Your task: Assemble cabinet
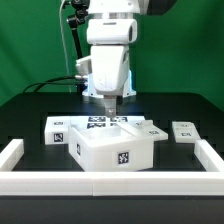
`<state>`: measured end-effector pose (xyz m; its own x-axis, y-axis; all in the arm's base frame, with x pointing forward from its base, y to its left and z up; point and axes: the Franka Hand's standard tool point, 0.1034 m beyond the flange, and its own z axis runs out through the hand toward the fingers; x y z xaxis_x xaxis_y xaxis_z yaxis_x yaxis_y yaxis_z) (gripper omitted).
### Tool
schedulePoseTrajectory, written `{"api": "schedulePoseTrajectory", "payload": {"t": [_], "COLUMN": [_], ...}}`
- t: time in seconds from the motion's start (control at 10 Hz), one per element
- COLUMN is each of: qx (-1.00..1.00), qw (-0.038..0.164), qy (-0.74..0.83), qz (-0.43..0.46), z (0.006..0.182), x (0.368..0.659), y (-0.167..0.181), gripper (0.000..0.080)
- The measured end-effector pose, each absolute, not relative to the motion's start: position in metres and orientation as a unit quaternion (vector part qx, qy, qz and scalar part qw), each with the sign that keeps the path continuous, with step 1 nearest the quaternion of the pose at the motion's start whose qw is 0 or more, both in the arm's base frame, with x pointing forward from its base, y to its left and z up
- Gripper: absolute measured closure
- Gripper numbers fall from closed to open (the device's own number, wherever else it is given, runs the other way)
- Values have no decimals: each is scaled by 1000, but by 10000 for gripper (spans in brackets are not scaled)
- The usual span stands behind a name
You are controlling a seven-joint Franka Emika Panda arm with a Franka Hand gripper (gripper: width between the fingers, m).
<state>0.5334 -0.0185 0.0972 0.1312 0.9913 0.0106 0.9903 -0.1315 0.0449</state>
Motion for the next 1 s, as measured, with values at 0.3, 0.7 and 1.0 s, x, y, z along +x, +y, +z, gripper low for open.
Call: {"api": "schedulePoseTrajectory", "payload": {"t": [0.3,0.7,1.0], "qx": [706,611,551], "qw": [20,31,37], "qy": [707,790,833], "qz": [24,28,22], "z": [88,81,65], "x": [519,510,493], "y": [-26,-43,-36], "gripper": [1,1,1]}}
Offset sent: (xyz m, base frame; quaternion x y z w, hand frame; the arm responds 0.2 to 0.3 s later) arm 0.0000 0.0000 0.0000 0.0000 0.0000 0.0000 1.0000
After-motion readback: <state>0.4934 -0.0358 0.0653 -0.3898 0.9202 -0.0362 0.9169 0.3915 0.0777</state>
